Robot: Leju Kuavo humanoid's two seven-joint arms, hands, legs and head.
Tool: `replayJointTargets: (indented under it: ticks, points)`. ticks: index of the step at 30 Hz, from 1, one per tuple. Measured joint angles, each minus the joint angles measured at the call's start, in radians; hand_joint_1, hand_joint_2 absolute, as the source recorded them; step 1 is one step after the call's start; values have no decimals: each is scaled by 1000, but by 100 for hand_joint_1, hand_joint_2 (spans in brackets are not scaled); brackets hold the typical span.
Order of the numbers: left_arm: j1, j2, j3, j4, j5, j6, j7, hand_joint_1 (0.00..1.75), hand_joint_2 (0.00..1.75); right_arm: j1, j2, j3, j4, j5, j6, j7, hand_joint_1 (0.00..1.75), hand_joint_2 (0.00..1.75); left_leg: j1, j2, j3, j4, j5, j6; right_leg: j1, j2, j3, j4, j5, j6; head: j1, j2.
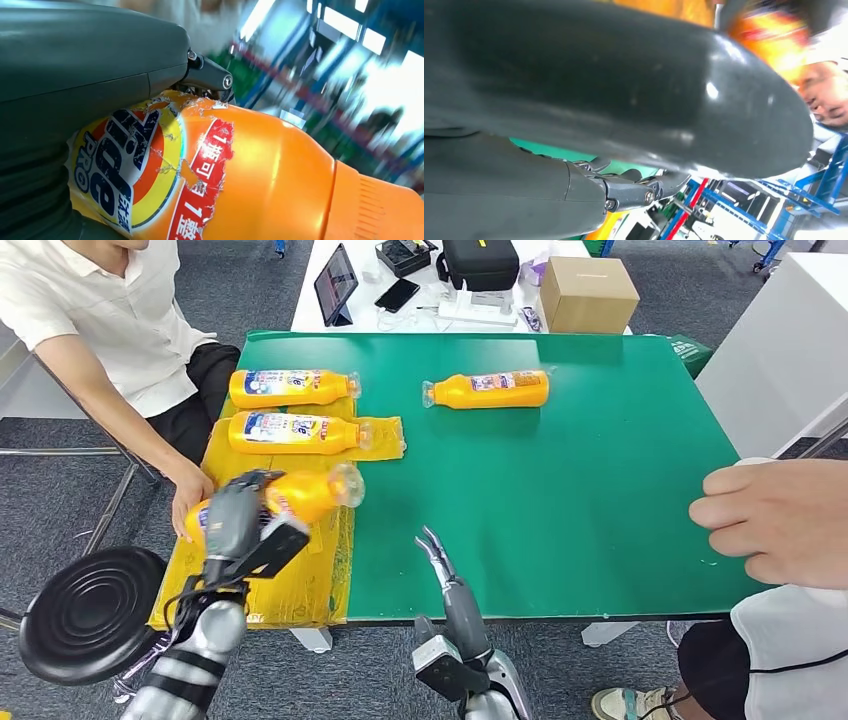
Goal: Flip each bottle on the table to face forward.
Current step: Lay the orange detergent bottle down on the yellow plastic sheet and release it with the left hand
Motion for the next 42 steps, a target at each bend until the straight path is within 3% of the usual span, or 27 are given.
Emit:
replayJointTargets:
  ticks: [6,10,21,22,25,26,32,42]
  points:
    - [-191,-11,-43,364,-98,-91,43,175,175,-31,25,2,56,-27,21,-14,0,0,0,1,0,0,1,0,0,0,0,0,1,-1,0,0]
    - [-282,-19,-88,528,-161,-165,59,173,175,-50,36,4,95,-38,27,-24,0,0,0,0,0,0,1,0,0,0,1,0,1,-1,0,0]
    - [-404,-34,-143,727,-172,-263,60,174,175,-78,56,11,169,-57,30,-39,0,0,0,0,2,0,3,-2,0,0,1,2,2,-1,0,0]
    - [-407,-35,-145,733,-172,-264,60,164,175,-79,57,11,172,-57,30,-39,0,0,0,0,2,0,3,-2,0,0,1,2,2,-1,0,0]
    - [-416,-36,-150,746,-173,-276,60,39,175,-81,59,12,181,-58,31,-39,0,0,0,0,2,0,3,-2,0,0,1,3,2,-1,0,0]
    - [-419,-37,-153,751,-173,-287,60,5,175,-82,59,13,184,-60,32,-39,0,0,0,0,2,0,3,-2,0,0,1,3,2,-1,0,0]
    - [-439,-36,-155,773,-119,-351,34,0,175,-92,60,21,212,-84,19,-39,0,0,0,0,2,0,3,-2,0,0,2,3,2,-1,0,0]
    - [-398,-26,-103,691,225,-496,-148,0,175,-98,58,45,250,-135,-26,-39,0,0,0,-1,1,0,3,-1,0,0,1,3,2,-1,0,0]
